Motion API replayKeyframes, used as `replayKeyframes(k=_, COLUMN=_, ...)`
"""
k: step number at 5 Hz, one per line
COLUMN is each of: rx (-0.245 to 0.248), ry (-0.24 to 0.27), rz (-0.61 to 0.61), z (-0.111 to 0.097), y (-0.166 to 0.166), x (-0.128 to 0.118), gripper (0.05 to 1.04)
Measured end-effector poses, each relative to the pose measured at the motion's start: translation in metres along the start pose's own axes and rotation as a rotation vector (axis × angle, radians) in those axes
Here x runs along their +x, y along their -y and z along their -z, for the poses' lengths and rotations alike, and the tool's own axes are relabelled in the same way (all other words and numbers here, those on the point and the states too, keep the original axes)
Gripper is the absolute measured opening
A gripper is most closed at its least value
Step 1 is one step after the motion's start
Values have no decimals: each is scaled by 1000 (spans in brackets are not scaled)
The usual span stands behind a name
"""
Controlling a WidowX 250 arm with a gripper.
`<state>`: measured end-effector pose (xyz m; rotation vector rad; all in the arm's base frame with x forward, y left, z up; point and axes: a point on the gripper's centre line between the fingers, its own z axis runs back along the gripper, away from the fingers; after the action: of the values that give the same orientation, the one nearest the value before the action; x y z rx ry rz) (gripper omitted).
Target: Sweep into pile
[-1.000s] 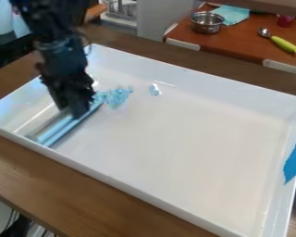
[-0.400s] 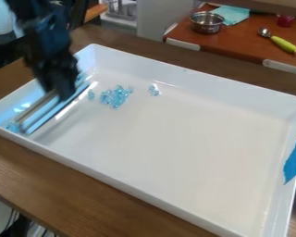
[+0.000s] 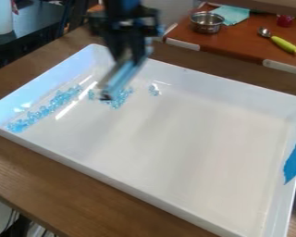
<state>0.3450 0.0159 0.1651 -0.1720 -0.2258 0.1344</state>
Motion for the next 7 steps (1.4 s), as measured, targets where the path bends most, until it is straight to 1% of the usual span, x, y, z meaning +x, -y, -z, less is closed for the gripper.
replayKeyframes(k=1, rx=40, ry=-36, rz=6, z=23, y=31, x=3, gripper=363)
replayKeyframes(k=2, rx=80, ry=-40, rz=1, z=41, y=40, x=5, gripper=363)
replayKeyframes(k=3, rx=128, ry=-41, rz=-25, z=68, y=29, x=14, gripper=363)
replayKeyframes(k=4, rx=160, ry=0, rz=-72, z=79, y=12, x=39, gripper=363)
replayKeyframes(k=5, rx=179, ry=5, rz=-109, z=84, y=-4, x=50, gripper=363)
replayKeyframes(k=6, rx=183, ry=14, rz=-156, z=79, y=-29, x=54, gripper=363)
replayKeyframes(k=7, rx=176, ry=19, rz=-205, z=73, y=-56, x=51, gripper=363)
